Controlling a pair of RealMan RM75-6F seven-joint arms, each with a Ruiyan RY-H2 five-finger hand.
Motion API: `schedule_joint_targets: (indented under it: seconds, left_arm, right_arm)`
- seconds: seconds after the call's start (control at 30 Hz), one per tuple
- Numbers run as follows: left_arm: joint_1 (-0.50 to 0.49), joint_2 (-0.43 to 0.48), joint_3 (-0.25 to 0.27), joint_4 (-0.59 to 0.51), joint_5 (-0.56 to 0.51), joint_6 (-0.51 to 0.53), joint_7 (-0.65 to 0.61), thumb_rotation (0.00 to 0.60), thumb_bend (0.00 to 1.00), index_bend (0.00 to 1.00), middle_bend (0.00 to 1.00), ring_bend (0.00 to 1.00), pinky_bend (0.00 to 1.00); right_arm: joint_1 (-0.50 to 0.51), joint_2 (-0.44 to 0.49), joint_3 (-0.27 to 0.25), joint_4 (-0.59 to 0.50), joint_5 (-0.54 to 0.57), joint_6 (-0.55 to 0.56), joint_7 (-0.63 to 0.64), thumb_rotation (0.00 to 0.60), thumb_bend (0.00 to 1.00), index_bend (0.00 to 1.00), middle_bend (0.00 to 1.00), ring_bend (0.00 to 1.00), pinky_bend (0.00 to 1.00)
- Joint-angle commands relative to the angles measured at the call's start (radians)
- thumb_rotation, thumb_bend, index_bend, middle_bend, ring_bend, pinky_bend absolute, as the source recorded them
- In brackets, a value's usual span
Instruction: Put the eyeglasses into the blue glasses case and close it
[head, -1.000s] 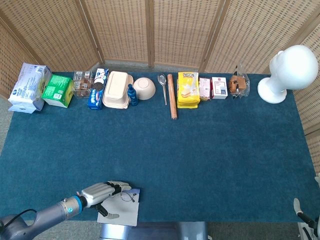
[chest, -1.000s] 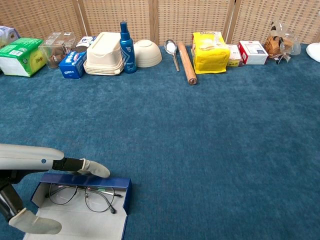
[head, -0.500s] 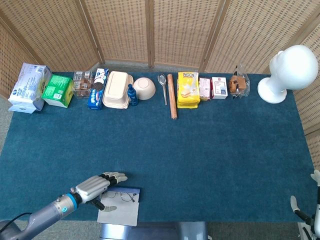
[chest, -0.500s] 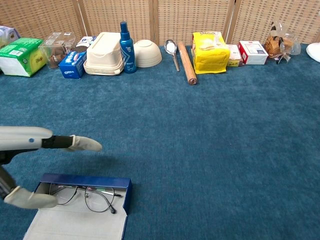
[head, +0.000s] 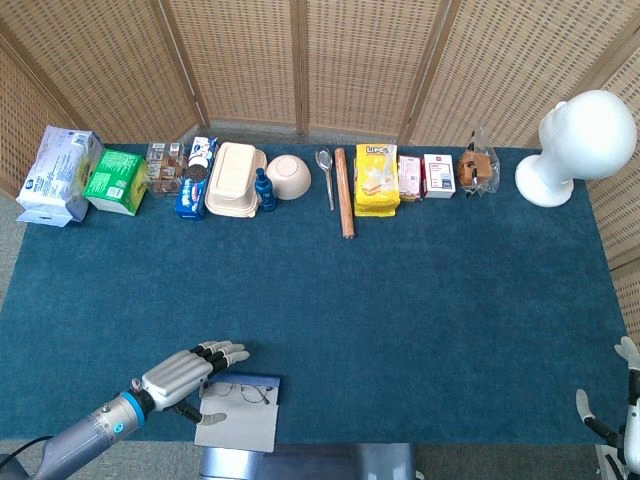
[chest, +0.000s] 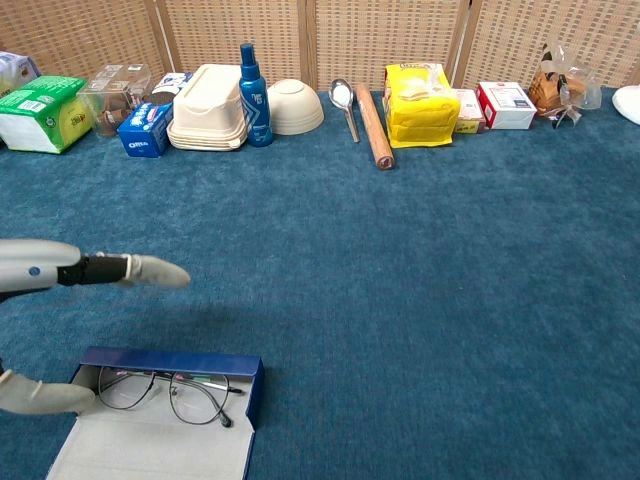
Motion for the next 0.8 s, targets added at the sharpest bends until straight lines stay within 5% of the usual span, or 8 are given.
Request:
schedule_joint_targets:
  seconds: [0.03, 0.17, 0.43, 0.8]
  left_arm:
    - [0.081, -0.006, 0.041, 0.008, 0.103, 0.114, 0.105, 0.378, 0.23, 0.04, 0.05, 0.00, 0.06]
    - [0.174, -0.038, 0.077, 0.049, 0.207, 0.248, 0.205, 0.383, 0.23, 0.05, 0.05, 0.00, 0.04]
    - [0.337, -0.121, 0.137, 0.199, 0.378, 0.462, 0.277, 0.525, 0.24, 0.12, 0.06, 0.00, 0.02]
    - [0.506, -0.283, 0.137, 0.524, 0.541, 0.708, 0.349, 0.562, 0.24, 0.10, 0.04, 0.00, 0.00]
  right_arm:
    - [0.010, 0.004, -0.001, 0.000, -0.010, -0.009, -0.003, 0.600, 0.33, 0.00, 0.18, 0.00, 0.09]
    - [0.025, 0.010, -0.001, 0.000, -0.021, -0.019, -0.002, 0.600, 0.33, 0.00, 0.18, 0.00, 0.09]
    - [0.075, 0.002, 0.005, 0.009, -0.051, -0.056, -0.003, 0.600, 0.33, 0.00, 0.18, 0.00, 0.09]
    - [0.159, 0.000, 0.015, 0.014, -0.101, -0.104, 0.000, 0.600, 0.33, 0.00, 0.18, 0.00, 0.09]
